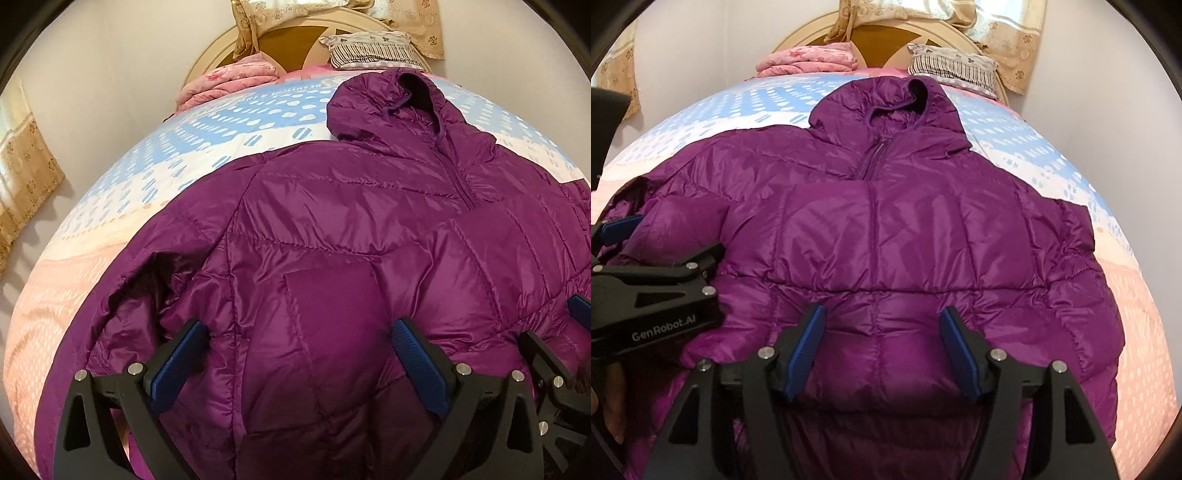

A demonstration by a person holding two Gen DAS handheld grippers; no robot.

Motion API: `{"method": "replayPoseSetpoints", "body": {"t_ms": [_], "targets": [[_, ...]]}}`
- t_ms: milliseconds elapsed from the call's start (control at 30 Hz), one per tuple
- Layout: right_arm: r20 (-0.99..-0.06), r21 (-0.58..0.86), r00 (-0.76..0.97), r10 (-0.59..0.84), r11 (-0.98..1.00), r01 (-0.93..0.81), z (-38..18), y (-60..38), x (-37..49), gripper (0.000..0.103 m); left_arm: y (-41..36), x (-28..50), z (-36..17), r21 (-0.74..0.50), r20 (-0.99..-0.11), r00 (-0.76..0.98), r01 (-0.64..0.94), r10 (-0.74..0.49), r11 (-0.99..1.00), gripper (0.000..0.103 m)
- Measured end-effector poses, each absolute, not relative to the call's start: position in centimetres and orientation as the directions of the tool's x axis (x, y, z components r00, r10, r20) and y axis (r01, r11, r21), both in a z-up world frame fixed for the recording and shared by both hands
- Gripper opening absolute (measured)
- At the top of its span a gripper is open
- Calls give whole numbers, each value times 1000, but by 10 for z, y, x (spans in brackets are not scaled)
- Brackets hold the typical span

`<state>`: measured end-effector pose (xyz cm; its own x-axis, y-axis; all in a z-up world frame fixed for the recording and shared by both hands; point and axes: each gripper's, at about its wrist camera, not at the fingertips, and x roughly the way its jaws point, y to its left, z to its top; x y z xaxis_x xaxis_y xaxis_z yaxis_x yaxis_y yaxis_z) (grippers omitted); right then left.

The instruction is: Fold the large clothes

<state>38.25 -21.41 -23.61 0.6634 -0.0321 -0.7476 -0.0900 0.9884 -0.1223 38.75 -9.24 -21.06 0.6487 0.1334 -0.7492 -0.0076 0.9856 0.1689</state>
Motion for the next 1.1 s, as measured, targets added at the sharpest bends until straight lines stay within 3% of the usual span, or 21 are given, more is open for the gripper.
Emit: {"method": "replayPoseSetpoints", "body": {"t_ms": [367,600,867,1100], "targets": [[-746,-112,666,-24,990,-89,-238,-215,381,71,-90,388,-209,146,-758,642,-8,117,989,102],[-748,-92,663,-10,992,-89,-238,-218,383,71,-65,372,-181,136,-730,671,-43,129,990,102],[-749,-112,662,-35,991,-75,-238,-216,382,75,36,319,-145,192,-660,698,-200,277,961,102],[-754,-113,655,-48,992,-57,-232,-219,381,82,156,246,-148,188,-686,615,-368,390,911,102]]}}
